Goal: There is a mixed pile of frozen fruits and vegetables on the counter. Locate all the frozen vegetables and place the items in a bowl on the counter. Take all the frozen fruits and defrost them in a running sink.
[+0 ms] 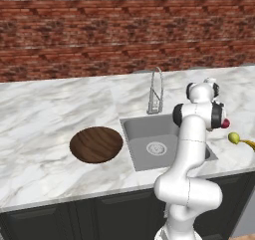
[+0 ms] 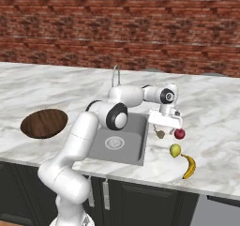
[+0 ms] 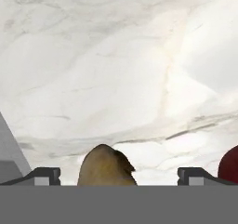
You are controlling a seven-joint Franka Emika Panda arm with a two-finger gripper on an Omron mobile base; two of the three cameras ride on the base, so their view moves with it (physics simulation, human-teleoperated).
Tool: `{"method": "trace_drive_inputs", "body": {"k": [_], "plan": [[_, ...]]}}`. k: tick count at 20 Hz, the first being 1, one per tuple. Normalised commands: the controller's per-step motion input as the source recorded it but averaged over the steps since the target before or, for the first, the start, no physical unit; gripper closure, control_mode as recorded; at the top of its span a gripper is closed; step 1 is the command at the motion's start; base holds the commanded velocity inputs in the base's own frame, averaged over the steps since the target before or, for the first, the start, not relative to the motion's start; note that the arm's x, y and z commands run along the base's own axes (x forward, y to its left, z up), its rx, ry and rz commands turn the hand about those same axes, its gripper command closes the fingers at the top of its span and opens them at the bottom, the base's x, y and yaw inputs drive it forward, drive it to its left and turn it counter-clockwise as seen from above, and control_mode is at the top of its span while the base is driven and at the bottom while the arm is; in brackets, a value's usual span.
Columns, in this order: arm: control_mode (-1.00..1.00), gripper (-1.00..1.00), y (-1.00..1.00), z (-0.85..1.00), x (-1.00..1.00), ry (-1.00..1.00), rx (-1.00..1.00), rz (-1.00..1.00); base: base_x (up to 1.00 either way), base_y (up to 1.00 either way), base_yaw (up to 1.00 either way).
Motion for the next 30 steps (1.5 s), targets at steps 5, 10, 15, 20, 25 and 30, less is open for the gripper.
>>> {"method": "trace_drive_inputs", "body": {"k": [5, 10, 15, 20, 25, 30], "plan": [[-1.00, -1.00, -0.02, -0.08, -0.25, 0.00, 0.02, -0.06, 0.00, 0.00, 0.00], [-1.00, -1.00, 0.06, 0.08, -0.09, 0.00, 0.00, -0.11, 0.00, 0.00, 0.00], [-1.00, -1.00, 0.17, 0.01, -0.01, 0.00, -0.02, -0.14, 0.00, 0.00, 0.00], [-1.00, -1.00, 0.07, -0.05, -0.05, -0.03, -0.06, -0.11, 0.00, 0.00, 0.00], [-1.00, -1.00, -0.02, -0.37, -0.03, -0.07, -0.10, -0.10, 0.00, 0.00, 0.00], [-1.00, -1.00, 0.02, -0.22, 0.03, -0.12, -0.09, -0.01, 0.00, 0.00, 0.00]]}}
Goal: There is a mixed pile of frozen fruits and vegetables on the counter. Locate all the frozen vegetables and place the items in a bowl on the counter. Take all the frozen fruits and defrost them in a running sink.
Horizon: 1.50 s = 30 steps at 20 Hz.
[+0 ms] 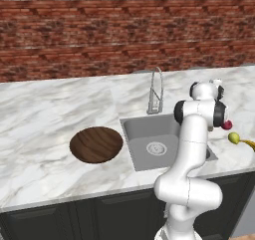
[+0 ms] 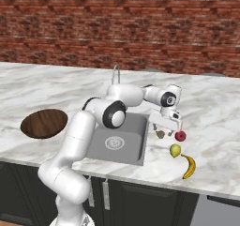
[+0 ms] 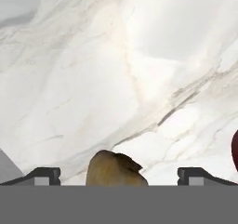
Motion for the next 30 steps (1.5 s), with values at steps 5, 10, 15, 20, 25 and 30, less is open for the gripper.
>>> {"method": "trace_drive_inputs", "body": {"k": [5, 10, 15, 20, 25, 30], "plan": [[-1.00, -1.00, 0.03, -0.11, -0.27, -0.04, -0.01, -0.04, 0.00, 0.00, 0.00], [-1.00, -1.00, 0.05, -0.18, -0.32, 0.03, 0.00, -0.08, 0.00, 0.00, 0.00], [-1.00, 1.00, 0.28, -0.12, -0.01, -0.01, 0.00, -0.04, 0.00, 0.00, 0.00], [-1.00, 1.00, 0.03, 0.00, 0.21, -0.04, -0.01, 0.00, 0.00, 0.00, 0.00], [-1.00, 1.00, -0.19, -0.12, -0.01, -0.03, 0.00, 0.00, 0.00, 0.00, 0.00], [-1.00, 1.00, 0.07, 0.32, -0.21, -0.04, -0.02, -0.01, 0.00, 0.00, 0.00]]}}
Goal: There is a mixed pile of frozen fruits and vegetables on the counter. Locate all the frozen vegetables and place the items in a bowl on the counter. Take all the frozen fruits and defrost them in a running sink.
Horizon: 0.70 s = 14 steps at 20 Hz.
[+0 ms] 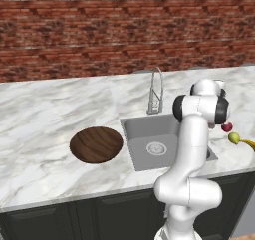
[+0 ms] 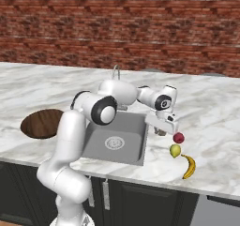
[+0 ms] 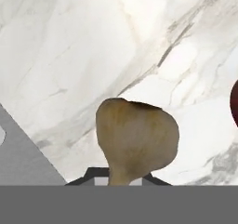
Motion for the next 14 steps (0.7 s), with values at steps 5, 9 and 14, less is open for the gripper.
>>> {"method": "trace_drive_inputs", "body": {"k": [5, 9, 14], "plan": [[-1.00, 1.00, 0.21, 0.46, -0.18, -0.05, -0.07, 0.00, 0.00, 0.00, 0.00], [-1.00, 1.00, 0.28, 0.42, -0.22, -0.07, -0.08, 0.00, 0.00, 0.00, 0.00], [-1.00, 1.00, 0.36, 0.36, -0.24, -0.07, -0.07, 0.00, 0.00, 0.00, 0.00]]}}
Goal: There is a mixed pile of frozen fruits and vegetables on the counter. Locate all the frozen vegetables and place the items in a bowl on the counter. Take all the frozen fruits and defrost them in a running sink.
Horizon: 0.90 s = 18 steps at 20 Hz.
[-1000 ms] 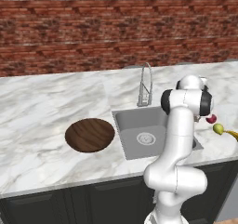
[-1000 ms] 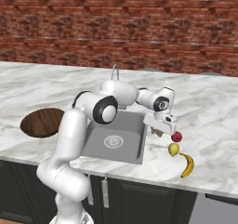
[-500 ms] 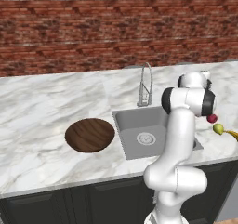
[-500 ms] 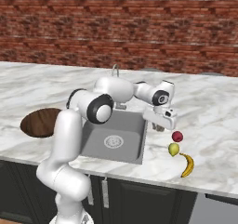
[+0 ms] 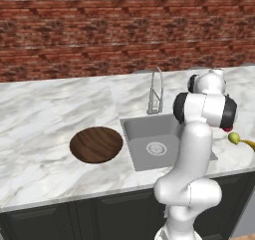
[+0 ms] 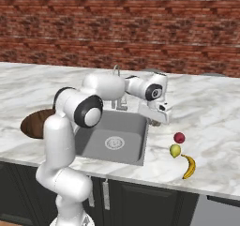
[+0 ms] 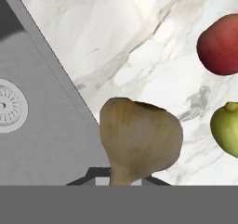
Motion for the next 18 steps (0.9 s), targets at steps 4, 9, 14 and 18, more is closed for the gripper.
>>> {"method": "trace_drive_inputs", "body": {"k": [4, 9, 14, 18], "plan": [[-1.00, 1.00, 0.45, 0.24, -0.25, -0.05, -0.06, 0.00, 0.00, 0.00, 0.00], [-1.00, 1.00, 0.41, 0.12, -0.18, -0.05, -0.01, -0.02, 0.00, 0.00, 0.00], [-1.00, 1.00, 0.33, 0.09, -0.19, -0.02, 0.01, -0.02, 0.00, 0.00, 0.00], [-1.00, 1.00, 0.34, 0.05, -0.28, 0.03, 0.01, 0.00, 0.00, 0.00, 0.00]]}}
